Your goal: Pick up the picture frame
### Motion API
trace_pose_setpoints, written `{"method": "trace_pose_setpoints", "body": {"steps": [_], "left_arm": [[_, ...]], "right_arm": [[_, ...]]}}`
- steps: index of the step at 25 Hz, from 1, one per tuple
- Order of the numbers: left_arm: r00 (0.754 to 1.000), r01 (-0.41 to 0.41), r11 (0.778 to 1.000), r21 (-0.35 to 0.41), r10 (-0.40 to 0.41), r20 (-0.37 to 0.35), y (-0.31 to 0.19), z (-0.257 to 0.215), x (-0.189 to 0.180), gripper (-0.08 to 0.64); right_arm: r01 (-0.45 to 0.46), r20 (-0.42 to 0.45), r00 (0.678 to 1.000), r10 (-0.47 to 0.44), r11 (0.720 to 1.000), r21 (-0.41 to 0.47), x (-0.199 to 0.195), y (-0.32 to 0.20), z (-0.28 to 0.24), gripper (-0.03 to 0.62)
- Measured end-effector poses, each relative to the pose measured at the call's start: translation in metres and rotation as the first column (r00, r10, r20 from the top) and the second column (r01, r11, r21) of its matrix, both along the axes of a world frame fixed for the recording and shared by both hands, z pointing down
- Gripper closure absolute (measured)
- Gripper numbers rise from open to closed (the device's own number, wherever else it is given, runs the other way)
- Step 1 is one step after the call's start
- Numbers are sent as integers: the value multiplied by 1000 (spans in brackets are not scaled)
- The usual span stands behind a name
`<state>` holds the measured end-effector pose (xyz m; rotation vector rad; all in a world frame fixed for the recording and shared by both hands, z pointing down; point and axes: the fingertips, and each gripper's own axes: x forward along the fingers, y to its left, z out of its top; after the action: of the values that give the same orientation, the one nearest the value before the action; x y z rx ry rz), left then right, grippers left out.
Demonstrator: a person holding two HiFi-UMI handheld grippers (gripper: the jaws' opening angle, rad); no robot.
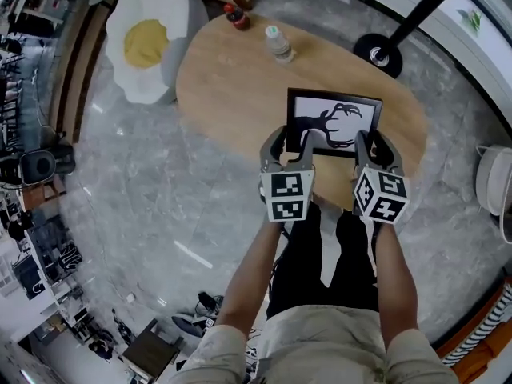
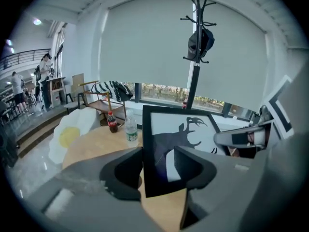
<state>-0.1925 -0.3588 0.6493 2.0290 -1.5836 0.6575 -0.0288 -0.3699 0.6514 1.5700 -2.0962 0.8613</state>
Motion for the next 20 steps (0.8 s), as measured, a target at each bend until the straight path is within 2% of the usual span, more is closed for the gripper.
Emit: {"method": "trace_pose_setpoints", "body": {"steps": [5, 9, 14, 20], "left_arm": [[1000, 2, 992, 125, -3, 10, -17, -79, 12, 347], [1000, 14, 971, 240, -19, 16, -30, -145, 22, 347], [998, 43, 928, 371, -53, 15, -19, -228, 22, 347], [996, 74, 852, 519, -90, 7, -19, -328, 20, 347]], "right_arm": [[39, -13, 999, -37, 990, 136, 11, -16, -80, 433], [43, -20, 999, -39, 964, 261, 21, -31, -148, 434], [70, -31, 998, -63, 912, 405, 22, -22, -236, 434], [94, -40, 995, -86, 822, 561, 19, -31, -339, 434]]}}
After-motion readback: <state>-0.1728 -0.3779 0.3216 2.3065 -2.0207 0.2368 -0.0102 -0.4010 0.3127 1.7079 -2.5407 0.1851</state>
